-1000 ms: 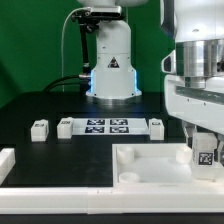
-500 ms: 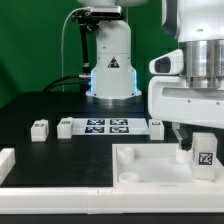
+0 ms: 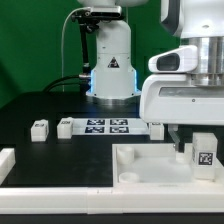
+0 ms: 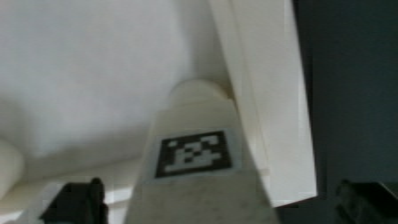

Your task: Assemble one leg

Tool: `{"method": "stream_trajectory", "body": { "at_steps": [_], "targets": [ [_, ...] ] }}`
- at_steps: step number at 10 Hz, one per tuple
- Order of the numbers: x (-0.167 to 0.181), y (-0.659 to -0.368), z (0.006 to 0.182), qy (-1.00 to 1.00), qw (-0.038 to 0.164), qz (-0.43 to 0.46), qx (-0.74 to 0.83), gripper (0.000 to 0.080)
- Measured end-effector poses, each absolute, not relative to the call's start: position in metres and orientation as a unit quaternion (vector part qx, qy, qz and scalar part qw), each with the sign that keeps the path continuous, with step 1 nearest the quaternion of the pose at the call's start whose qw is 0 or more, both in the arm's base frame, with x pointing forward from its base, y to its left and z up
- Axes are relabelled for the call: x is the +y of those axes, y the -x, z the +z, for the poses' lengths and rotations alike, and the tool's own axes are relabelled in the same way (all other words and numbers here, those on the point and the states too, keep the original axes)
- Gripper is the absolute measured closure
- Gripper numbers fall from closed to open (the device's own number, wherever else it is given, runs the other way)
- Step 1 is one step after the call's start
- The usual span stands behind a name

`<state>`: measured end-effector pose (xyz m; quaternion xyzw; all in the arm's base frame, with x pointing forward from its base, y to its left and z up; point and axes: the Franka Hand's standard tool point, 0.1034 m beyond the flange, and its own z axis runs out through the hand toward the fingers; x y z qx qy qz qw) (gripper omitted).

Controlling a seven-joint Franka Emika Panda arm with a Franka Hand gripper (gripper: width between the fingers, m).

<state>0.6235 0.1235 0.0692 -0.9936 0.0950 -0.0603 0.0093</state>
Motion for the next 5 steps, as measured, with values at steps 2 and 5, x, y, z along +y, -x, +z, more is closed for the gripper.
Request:
{"method": "stream_trajectory", "body": {
  "at_steps": [2, 5],
  "targets": [
    [0.1241, -0.6233, 0.069, 0.993, 0.01, -0.06, 0.101, 0.0332],
    [0.1237, -0.6233, 0.0689, 0.992, 0.01, -0.06, 0.111, 0.0508]
  ]
}}
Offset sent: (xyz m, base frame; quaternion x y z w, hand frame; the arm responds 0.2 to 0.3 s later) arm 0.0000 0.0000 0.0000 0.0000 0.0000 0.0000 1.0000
